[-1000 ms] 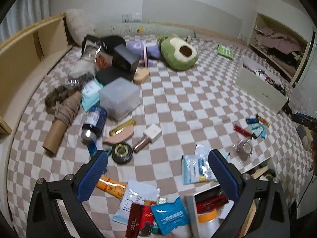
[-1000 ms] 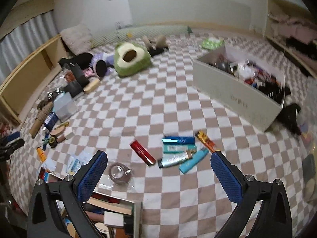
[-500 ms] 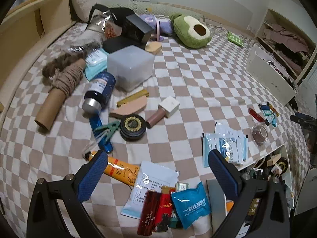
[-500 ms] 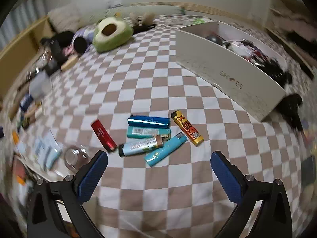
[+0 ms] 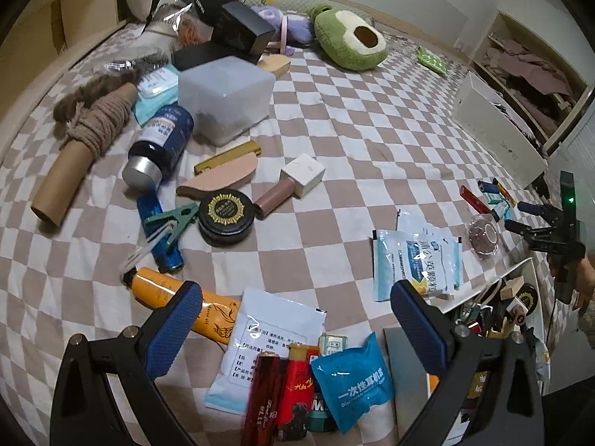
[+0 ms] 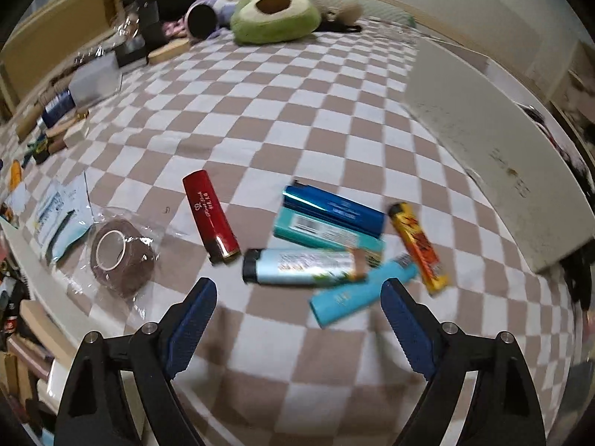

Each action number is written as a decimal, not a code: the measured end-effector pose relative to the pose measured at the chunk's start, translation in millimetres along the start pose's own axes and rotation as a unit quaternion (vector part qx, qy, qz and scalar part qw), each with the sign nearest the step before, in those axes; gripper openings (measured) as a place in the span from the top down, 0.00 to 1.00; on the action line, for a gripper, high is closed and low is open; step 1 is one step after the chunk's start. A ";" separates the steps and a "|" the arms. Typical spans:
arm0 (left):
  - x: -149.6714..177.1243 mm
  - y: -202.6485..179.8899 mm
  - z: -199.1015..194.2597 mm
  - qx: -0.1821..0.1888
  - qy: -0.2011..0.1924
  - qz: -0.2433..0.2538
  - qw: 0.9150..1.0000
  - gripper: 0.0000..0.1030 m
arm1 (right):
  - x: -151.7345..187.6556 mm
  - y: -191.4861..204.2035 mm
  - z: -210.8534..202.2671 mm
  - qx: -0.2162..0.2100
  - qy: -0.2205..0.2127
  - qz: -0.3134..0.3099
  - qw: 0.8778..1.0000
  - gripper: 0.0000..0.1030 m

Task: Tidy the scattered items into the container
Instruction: 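Move both open tools over the group of lighters on the bed, then grasp the teal palm-print lighter with the right tool while the left grasps the red lighter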

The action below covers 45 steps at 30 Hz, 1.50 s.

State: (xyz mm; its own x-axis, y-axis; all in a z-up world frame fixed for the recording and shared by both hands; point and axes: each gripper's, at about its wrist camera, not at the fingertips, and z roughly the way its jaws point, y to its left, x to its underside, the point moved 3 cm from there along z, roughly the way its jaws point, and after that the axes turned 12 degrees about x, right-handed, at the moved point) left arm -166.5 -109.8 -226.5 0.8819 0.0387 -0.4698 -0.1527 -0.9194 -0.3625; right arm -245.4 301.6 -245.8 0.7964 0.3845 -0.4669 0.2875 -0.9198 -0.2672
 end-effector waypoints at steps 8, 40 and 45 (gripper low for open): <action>-5.6 28.2 3.0 0.001 -0.014 -0.038 0.999 0.02 | -9.9 2.0 23.8 0.011 0.019 0.002 1.000 0.13; -46.9 -29.5 33.4 -0.012 0.014 0.147 0.989 0.02 | 13.4 7.1 -13.5 -0.079 0.062 0.089 0.991 0.21; -59.0 -87.7 49.9 0.043 0.036 0.188 0.981 0.02 | 17.3 2.0 -10.7 -0.086 0.069 0.103 0.989 0.21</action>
State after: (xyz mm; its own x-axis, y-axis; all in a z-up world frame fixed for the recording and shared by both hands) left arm -227.4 -12.0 -207.1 0.7852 -0.3272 -0.5257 -0.5075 -0.8265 -0.2436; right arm -225.4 305.5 -245.3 0.9094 0.1838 -0.3732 0.1880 -0.9818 -0.0254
